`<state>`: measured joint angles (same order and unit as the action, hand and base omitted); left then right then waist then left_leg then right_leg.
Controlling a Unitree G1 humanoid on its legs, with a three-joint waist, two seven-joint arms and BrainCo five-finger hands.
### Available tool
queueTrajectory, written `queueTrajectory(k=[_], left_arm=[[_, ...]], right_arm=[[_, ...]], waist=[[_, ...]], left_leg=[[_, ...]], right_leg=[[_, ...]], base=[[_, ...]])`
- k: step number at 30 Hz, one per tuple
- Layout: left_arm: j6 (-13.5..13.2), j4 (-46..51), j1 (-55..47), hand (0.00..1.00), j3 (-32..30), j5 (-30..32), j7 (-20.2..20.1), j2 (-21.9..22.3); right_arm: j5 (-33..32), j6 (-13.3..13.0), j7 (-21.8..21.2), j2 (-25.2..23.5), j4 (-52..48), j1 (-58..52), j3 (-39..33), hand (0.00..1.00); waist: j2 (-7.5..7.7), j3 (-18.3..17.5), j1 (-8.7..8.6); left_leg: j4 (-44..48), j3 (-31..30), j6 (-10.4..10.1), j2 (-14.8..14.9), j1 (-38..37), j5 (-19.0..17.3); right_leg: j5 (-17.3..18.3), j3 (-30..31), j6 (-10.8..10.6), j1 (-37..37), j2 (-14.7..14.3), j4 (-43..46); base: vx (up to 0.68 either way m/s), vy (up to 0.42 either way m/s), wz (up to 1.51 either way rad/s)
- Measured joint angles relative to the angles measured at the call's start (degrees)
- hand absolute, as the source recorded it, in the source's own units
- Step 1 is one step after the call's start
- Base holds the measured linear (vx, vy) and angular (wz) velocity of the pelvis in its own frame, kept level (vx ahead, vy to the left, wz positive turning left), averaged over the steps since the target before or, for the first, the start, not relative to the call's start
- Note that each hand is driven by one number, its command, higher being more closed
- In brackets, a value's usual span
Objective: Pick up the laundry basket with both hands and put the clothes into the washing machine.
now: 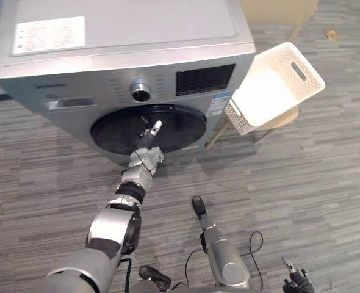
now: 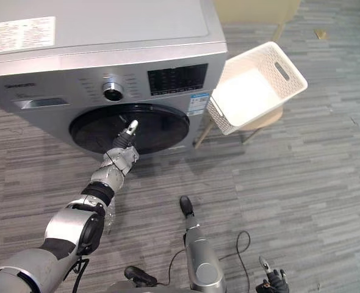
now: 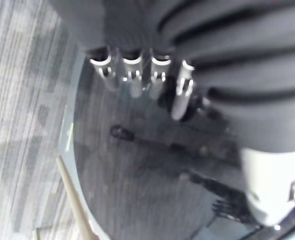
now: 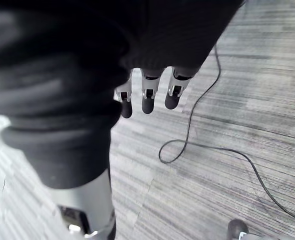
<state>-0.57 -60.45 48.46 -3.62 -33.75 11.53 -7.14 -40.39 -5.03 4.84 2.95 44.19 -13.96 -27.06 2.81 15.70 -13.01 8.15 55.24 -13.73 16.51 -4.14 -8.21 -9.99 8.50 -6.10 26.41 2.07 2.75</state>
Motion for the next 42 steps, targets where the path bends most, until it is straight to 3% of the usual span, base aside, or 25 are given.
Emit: queueTrajectory(k=[5,11,13,15,18,19,21,23,25,27,31,34,35,37,38,39,40,42], left_arm=[[0.16,0.39,0.71,0.0,-0.91,-5.14,0.99,0.03],[-0.08,7.48,-3.3,0.0,-1.1,-5.36,1.04,0.79],[-3.75,14.8,-8.53,0.0,-1.18,-5.4,0.96,3.33],[-9.42,23.89,-14.63,0.0,-0.92,-5.38,0.19,7.54],[-13.38,28.38,-24.89,0.0,2.57,-4.73,-1.59,10.63],[-13.52,28.49,-27.16,0.0,3.77,-3.76,-1.89,10.79],[-12.65,27.43,-37.83,0.0,7.2,1.04,-4.49,10.63],[-11.65,24.82,-43.95,0.0,8.41,4.15,-5.89,9.61],[-9.59,18.42,-50.47,0.0,8.06,10.03,-7.81,6.95],[-8.66,13.94,-52.6,0.0,6.38,13.27,-8.43,6.14],[-6.7,1.73,-55.12,0.0,-6.06,16.94,-8.53,5.02],[-5.26,-1.04,-58.64,0.0,-14.32,18.69,-7.46,4.46],[-4.28,-1.16,-60.93,0.0,-17.39,18.8,-7.23,4.04],[-3.62,-0.86,-63.73,0.0,-21.82,18.63,-7.09,3.78],[-3.48,-0.9,-65.37,0.0,-23.62,18.31,-6.9,5.35],[-3.6,-1.08,-65.61,0.0,-23.8,17.95,-6.76,6.78],[-4.36,-0.42,-66.36,0.0,-23.52,17.64,-6.65,6.58],[-3.62,-0.92,-66.18,0.0,-23.51,15.71,-6.64,8.21]], right_arm=[[-3.15,0.59,0.06,-2.24,1.88,0.82,-1.69,0.0],[-4.0,0.97,-0.02,-3.94,1.73,4.37,0.25,0.0],[-3.99,0.87,-0.02,-4.45,1.26,4.8,1.51,0.0],[-3.62,0.54,0.1,-5.31,1.21,4.8,2.77,0.0],[-2.81,-0.22,0.18,-5.43,2.15,4.76,2.71,0.0],[-2.72,-0.33,0.24,-5.09,2.59,4.74,2.67,0.0],[-1.81,-0.42,0.3,-3.34,5.64,5.06,2.09,0.0],[-1.59,-0.38,0.29,-2.27,8.38,6.04,2.06,0.0],[-0.58,-0.22,0.32,-1.33,12.03,7.58,2.05,0.0],[-0.49,-0.13,0.45,-1.07,14.01,7.81,2.0,0.0],[0.83,0.39,0.63,-1.13,18.44,9.13,0.35,0.0],[4.28,0.79,1.0,-0.98,20.05,10.66,0.97,0.0],[6.53,1.14,1.24,-1.41,20.1,11.73,1.45,0.0],[8.62,1.08,1.24,-0.89,21.43,13.92,5.89,0.0],[9.58,1.23,1.24,0.15,22.89,16.08,8.28,0.0],[9.63,1.19,1.28,0.9,23.07,16.73,9.17,0.0],[9.74,1.25,1.4,1.02,22.98,17.59,10.28,0.0],[10.1,1.17,1.44,1.74,23.93,17.9,10.3,0.0]], waist=[[0.36,0.24,0.83],[0.4,0.3,1.69],[0.35,0.33,2.01],[-0.1,0.55,3.01],[-1.63,0.15,3.81],[-2.25,-0.21,4.09],[-5.03,-1.85,4.51],[-6.38,-2.73,4.88],[-7.39,-3.56,7.01],[-7.72,-4.3,7.87],[-7.54,-6.06,9.15],[-5.85,-7.02,11.37],[-4.74,-7.55,11.88],[-4.53,-7.68,14.01],[-6.17,-7.65,15.48],[-7.64,-7.58,15.53],[-6.86,-6.77,15.76],[-7.17,-6.17,16.42]], left_leg=[[3.89,0.04,-0.15,3.16,2.8,-0.32],[6.14,-0.36,-0.07,5.07,3.79,-0.35],[6.63,-1.37,-0.02,5.63,3.72,-0.36],[6.73,-4.12,0.26,6.31,2.82,-0.14],[4.72,-8.26,1.11,5.1,0.5,0.59],[3.85,-9.24,1.15,4.49,0.27,0.79],[-0.44,-13.81,2.08,1.41,0.28,2.65],[-2.17,-16.05,2.22,0.15,-0.19,3.15],[-3.38,-18.71,2.5,-1.34,-1.12,3.36],[-3.84,-21.45,2.99,-1.96,-1.5,3.77],[-3.83,-30.78,3.66,-2.54,-1.88,5.35],[-0.01,-33.32,3.76,-1.89,-1.3,5.48],[4.23,-33.9,3.76,-0.87,0.25,5.47],[18.46,-36.78,4.79,3.17,6.2,6.0],[24.41,-39.01,8.96,5.76,10.22,8.57],[27.33,-40.68,9.47,7.77,11.98,8.94],[32.09,-42.03,10.29,8.02,14.12,10.49],[33.71,-46.56,9.13,6.05,15.72,14.71]], right_leg=[[-1.52,-1.52,1.54,1.67,-1.14,0.01],[-1.56,-3.83,1.66,1.2,-0.98,0.3],[-1.19,-5.19,2.21,0.27,-0.75,0.57],[0.27,-8.41,2.92,-2.19,0.02,2.24],[3.45,-12.5,2.2,-6.83,2.06,4.56],[3.87,-13.29,2.03,-7.47,2.7,4.64],[3.9,-17.13,1.24,-10.8,5.37,2.34],[3.2,-18.91,0.45,-13.18,6.39,-0.07],[1.77,-21.09,-0.59,-17.36,7.69,-3.62],[1.47,-23.66,-1.02,-20.31,8.54,-5.27],[1.72,-32.87,-1.13,-28.76,9.95,-6.98],[3.24,-34.59,-0.86,-31.78,10.09,-6.94],[4.18,-34.37,-0.24,-32.41,9.86,-6.95],[6.15,-33.24,-0.04,-32.43,8.19,-7.29],[6.68,-33.09,0.59,-33.71,6.2,-7.35],[8.71,-33.4,1.63,-32.59,4.62,-1.75],[18.36,-32.86,2.81,-29.24,6.0,10.04],[19.01,-33.45,2.52,-30.79,6.3,9.05]], base=[[-0.04,-0.064,-0.03],[-0.05,-0.041,0.13],[-0.03,-0.033,0.33],[-0.02,-0.02,0.67],[-0.03,0.05,0.83],[-0.02,0.096,1.0],[0.01,0.105,1.02],[0.04,0.084,0.67],[0.03,0.088,0.59],[0.04,0.05,0.83],[0.03,0.028,1.2],[-0.04,-0.02,0.42],[-0.1,-0.075,0.02],[-0.17,-0.122,-0.25],[-0.11,-0.137,-0.26],[-0.02,-0.138,0.0],[0.03,-0.195,0.41],[0.0,-0.154,0.4]])
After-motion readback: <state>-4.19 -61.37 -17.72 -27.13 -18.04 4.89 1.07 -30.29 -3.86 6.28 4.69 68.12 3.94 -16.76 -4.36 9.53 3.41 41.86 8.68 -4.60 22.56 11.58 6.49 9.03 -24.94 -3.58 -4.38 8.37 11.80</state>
